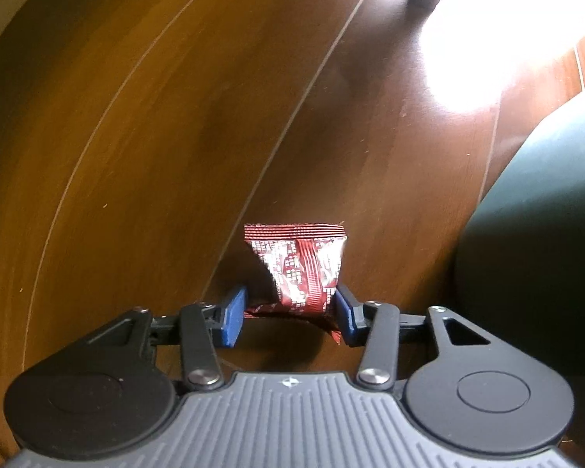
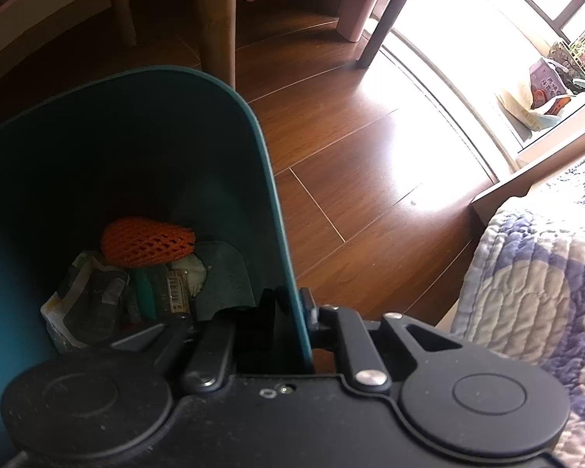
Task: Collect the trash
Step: 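Lower the left tool to the floor and grasp the red snack wrapper, then carry the red snack wrapper with the left tool into the teal bin and release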
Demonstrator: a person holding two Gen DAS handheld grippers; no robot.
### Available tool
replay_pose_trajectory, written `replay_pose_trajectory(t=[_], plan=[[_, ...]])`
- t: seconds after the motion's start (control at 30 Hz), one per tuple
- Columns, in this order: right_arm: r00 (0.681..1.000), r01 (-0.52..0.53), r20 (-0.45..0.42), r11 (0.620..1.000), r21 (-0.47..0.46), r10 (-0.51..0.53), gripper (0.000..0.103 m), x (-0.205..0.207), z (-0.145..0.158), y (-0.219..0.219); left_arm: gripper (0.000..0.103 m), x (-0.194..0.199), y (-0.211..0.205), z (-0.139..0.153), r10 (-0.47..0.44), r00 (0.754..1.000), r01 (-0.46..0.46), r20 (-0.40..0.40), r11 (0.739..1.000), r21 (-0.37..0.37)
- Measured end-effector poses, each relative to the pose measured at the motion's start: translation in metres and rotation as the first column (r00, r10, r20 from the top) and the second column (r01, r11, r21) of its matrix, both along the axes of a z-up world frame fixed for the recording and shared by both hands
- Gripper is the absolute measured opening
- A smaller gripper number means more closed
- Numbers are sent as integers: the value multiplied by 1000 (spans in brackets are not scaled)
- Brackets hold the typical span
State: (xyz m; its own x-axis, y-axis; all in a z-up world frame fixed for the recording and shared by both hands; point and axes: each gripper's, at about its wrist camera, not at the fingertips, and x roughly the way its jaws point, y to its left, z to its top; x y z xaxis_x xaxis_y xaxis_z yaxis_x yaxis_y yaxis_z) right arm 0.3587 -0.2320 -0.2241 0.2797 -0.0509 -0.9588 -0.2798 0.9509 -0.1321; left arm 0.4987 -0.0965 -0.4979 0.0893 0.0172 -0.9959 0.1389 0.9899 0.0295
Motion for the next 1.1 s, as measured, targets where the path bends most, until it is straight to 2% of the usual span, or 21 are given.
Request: replay_pose_trajectory(t=[0.17,0.23,0.33,0.53,0.63,0.7,0.83,0.87,0.97,1.1], plan=[[1000,1,-16,1000,14,-1,11,1,-4,-2,46,-17,25,14,35,999,-35,6,999,-7],[1000,-2,-19,1000,22,2,10,1,-6,-4,46,-28,37,28,46,999,-46,23,999,-4],[1000,-7,-26,999,40,8,8,-3,-2,2,46,-46,56,62,81,995,-79,61,996,-36],[999,-4,-44,998,69,7,3,-25,7,21,46,-86,90,154,136,977,-117,162,986,-121],[999,-32,-35,999,33,33,3,-42,12,38,46,-105,102,199,150,964,-124,217,984,-131],[999,-36,-29,999,16,37,4,-51,16,51,46,-119,105,232,144,954,-112,262,985,-133],[998,-66,-10,997,-34,66,4,-66,22,78,46,-148,106,282,149,933,-91,327,979,-184],[998,-68,-6,997,-41,68,5,-69,24,85,46,-151,93,292,144,931,-78,335,976,-202],[998,-59,2,997,-51,60,5,-73,28,101,46,-167,79,310,106,936,-30,335,974,-225],[995,-93,11,993,-74,94,6,-77,31,122,46,-180,59,314,46,948,29,316,973,-230]])
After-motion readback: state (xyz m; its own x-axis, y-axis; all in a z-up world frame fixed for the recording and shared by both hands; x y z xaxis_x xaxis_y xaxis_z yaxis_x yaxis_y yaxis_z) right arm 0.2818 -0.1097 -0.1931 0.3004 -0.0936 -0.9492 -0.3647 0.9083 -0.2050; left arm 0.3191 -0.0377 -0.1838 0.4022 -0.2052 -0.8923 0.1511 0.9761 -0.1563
